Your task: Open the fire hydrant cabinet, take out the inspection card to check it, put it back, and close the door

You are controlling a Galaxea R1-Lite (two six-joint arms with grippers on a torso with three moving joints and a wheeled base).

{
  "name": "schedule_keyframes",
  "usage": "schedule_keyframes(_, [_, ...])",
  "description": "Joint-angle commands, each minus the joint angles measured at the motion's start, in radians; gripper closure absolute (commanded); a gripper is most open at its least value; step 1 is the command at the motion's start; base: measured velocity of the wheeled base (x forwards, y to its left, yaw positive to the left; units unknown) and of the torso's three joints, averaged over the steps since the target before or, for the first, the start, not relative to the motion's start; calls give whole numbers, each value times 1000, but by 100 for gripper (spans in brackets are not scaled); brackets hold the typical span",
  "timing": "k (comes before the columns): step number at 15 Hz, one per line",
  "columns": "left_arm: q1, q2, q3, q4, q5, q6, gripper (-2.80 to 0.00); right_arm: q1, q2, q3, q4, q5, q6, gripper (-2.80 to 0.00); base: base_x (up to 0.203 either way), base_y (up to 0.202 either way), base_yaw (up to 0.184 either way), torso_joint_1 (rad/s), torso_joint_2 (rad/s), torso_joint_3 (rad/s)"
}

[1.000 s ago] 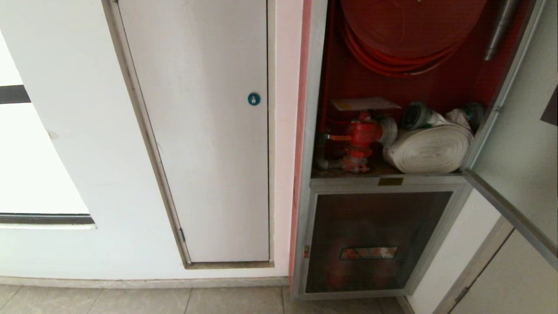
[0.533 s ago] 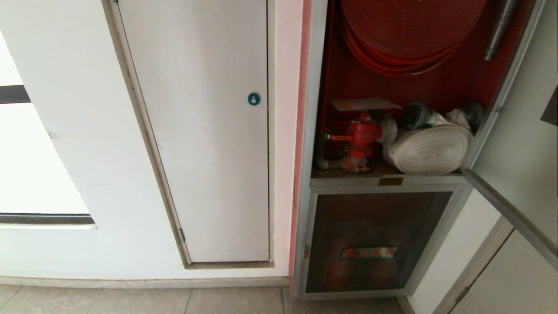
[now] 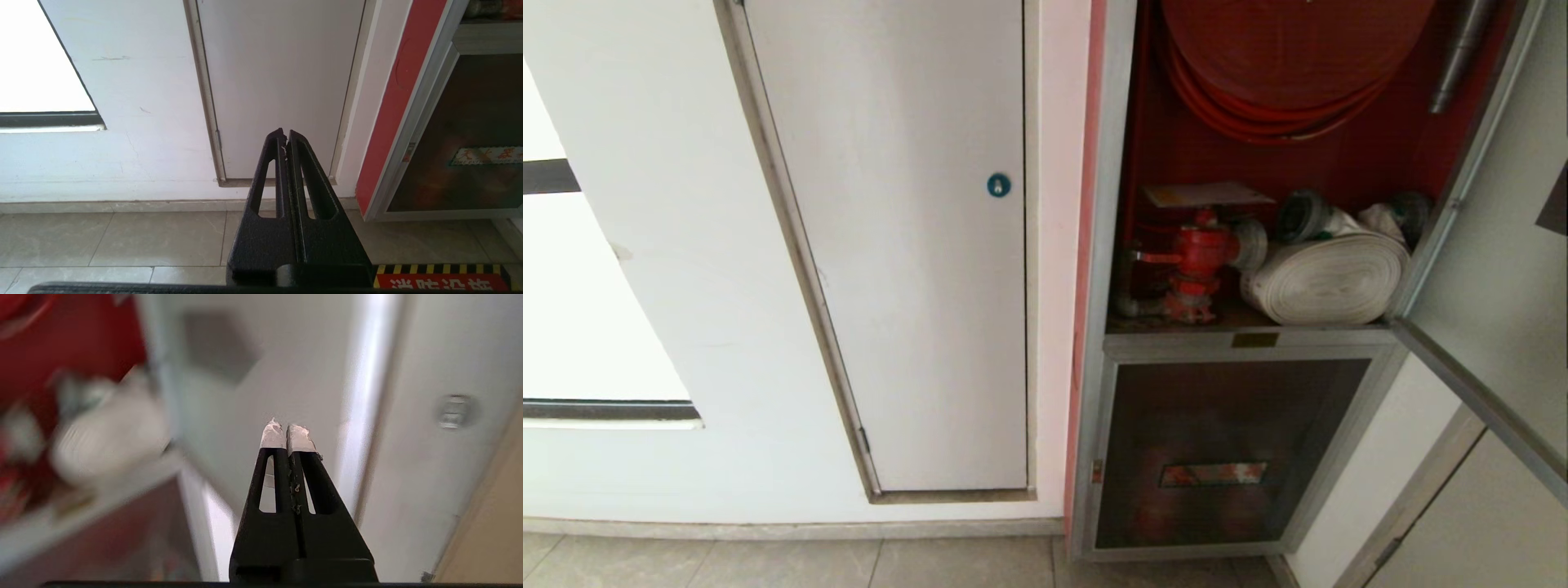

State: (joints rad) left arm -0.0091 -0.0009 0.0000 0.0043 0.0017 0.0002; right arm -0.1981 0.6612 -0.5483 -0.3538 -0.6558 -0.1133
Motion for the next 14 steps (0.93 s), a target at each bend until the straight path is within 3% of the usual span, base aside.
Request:
schedule_keyframes(1, [0,1,0,0,0,0,0,-113,41,-6,-43,12,28,0,0,0,0,0,0,0])
schedule_keyframes(5, [0,1,0,0,0,0,0,-271,39,-16,-109,33,250,0,0,0,0,0,0,0])
schedule_keyframes(8, [0,1,0,0,0,0,0,-420,107,-32,-224,68,365,0,0,0,0,0,0,0])
schedule_keyframes(10, [0,1,-1,0,0,0,0,-469,148,-35,-255,93,433,0,0,0,0,0,0,0])
schedule_keyframes(14, [0,1,0,0,1,0,0,-637,220,-57,-308,251,550,0,0,0,0,0,0,0])
